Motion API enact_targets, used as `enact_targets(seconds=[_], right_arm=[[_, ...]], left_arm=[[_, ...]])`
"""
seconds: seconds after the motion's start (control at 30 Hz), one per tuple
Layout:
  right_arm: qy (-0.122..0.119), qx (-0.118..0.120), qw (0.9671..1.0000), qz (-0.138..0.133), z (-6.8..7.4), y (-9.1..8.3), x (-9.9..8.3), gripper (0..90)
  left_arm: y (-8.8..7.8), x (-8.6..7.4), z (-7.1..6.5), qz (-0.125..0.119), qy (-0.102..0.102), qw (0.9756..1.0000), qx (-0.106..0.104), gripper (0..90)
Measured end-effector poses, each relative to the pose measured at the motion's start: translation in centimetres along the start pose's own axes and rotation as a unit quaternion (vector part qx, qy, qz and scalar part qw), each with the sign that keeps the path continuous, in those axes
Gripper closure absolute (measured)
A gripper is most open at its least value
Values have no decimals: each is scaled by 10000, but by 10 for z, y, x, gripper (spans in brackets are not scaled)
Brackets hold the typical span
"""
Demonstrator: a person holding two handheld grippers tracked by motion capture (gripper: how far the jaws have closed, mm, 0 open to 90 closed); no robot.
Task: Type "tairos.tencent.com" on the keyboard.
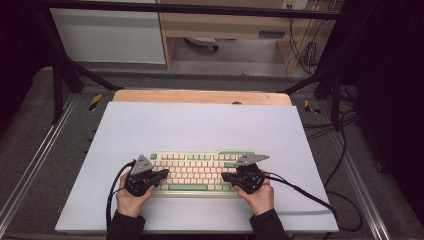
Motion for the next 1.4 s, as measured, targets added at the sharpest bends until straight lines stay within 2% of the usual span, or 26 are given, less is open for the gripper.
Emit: enact_targets(seconds=[0.6, 1.07, 1.4], right_arm=[[31, 99, 9999, -46, 5, 2, 4, 900], [-113, 232, 9996, 88, 20, 23, 11, 900], [-123, 184, 9995, 211, 18, 32, 5, 900]], left_arm=[[-11, 3, 0, -150, -28, 9999, 5, 900], [-11, 2, 2, -158, -61, 9999, 16, 900], [-10, 2, 2, -154, -63, 9999, 7, 900]])
Point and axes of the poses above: each handheld gripper's, and its own axes: y roughly forward along the jaws, x roughly out of its top, z roughly to its left, the point moved 7 cm from there along y, roughly forward along the jaws
